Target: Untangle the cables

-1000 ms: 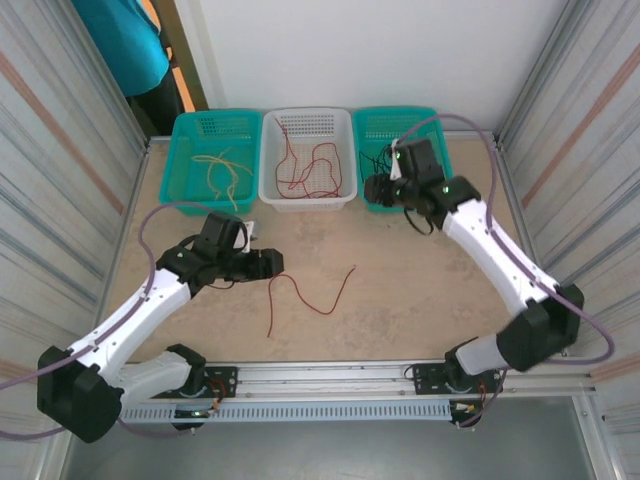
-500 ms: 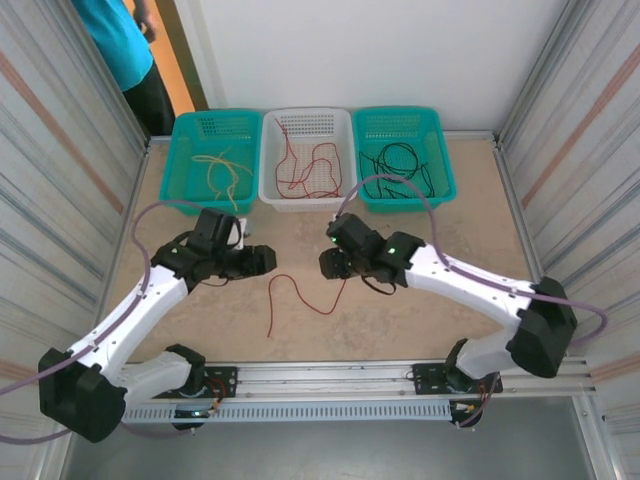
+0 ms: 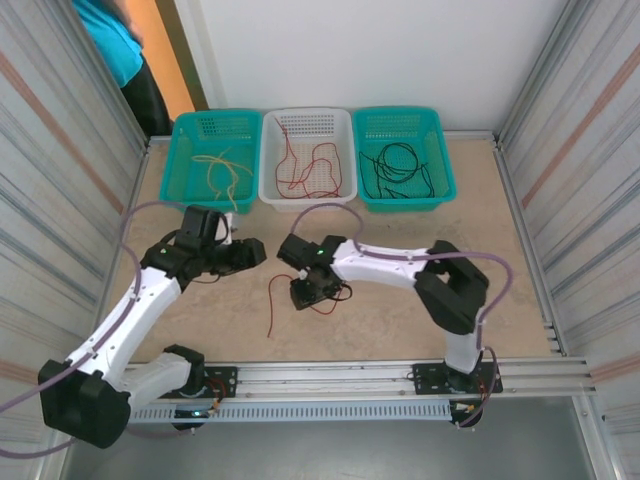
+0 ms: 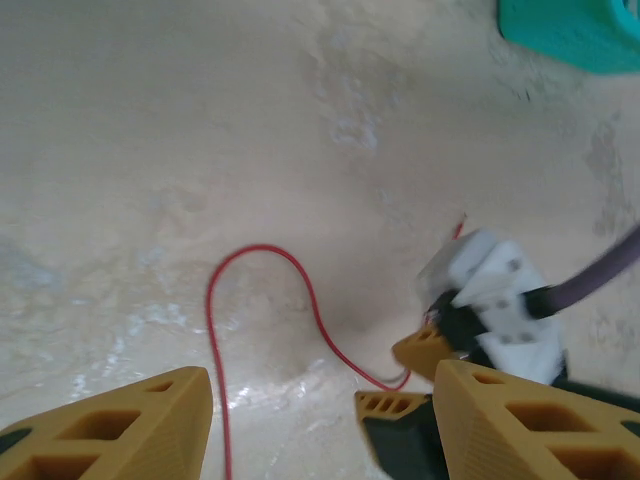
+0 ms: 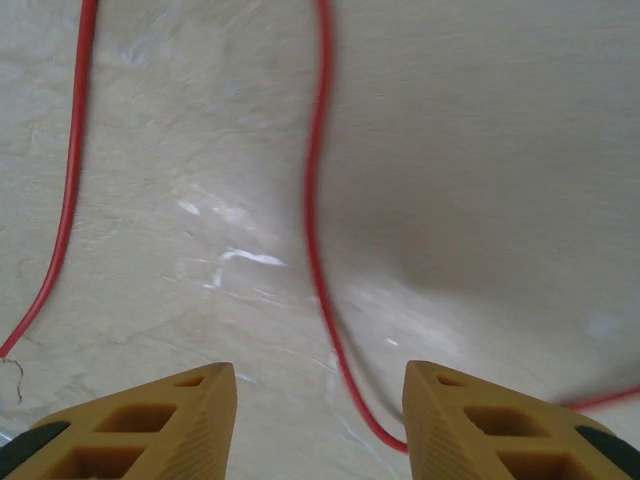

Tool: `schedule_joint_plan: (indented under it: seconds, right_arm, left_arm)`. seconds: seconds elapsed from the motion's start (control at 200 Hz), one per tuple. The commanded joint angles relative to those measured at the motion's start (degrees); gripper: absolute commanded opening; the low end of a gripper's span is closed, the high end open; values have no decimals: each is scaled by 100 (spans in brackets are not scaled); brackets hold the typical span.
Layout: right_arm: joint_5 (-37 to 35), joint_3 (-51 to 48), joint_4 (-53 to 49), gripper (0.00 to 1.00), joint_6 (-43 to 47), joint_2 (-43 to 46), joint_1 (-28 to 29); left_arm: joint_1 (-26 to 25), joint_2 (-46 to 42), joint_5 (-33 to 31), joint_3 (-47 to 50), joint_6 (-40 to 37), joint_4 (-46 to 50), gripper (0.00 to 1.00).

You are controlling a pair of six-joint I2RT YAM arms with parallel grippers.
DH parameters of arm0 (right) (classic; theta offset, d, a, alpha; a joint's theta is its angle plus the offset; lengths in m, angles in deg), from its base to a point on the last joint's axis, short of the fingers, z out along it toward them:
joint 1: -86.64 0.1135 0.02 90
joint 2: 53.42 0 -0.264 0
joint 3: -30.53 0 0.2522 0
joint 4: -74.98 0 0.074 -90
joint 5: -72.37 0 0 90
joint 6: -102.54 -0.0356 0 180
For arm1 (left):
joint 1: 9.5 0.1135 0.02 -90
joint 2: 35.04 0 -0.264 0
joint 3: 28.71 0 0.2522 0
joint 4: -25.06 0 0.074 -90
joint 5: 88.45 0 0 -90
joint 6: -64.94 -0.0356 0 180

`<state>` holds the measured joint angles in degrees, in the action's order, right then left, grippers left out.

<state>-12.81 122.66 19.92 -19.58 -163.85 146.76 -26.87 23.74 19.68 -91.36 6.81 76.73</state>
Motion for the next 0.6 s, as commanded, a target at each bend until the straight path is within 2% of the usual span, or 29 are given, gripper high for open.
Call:
schedule_joint_plan:
  seconds: [0.0, 0.06, 0.09, 0.205, 0.346, 0.426, 0.506, 0.596]
  right_arm:
    - [291, 407, -766, 43, 249, -608, 36]
    - [320, 523, -826, 41, 220, -815, 31]
    - [303, 597, -899, 37, 207, -928, 20]
    - [-113, 828, -1152, 0, 127, -1005, -18]
    - [-671, 1094, -905, 0, 386, 290, -177]
    - [-772, 1851, -829, 0, 673, 871, -615]
    - [-750, 2946, -832, 0, 930, 881, -1240]
    - [-417, 4104, -708, 0, 1095, 311, -2012]
  left_arm:
    - [516, -298, 215, 161, 75, 167, 60]
    - [778, -395, 409, 238, 71, 146, 60]
    - [868, -432, 462, 259, 57, 146, 60]
    - [981, -524, 516, 320, 3, 138, 59]
    - [981, -502, 422, 257, -78, 111, 62]
    - [987, -449, 282, 104, -183, 7, 64]
    - [989, -391, -32, -185, -283, -100, 67]
    - [989, -343, -556, -501, -409, -319, 71]
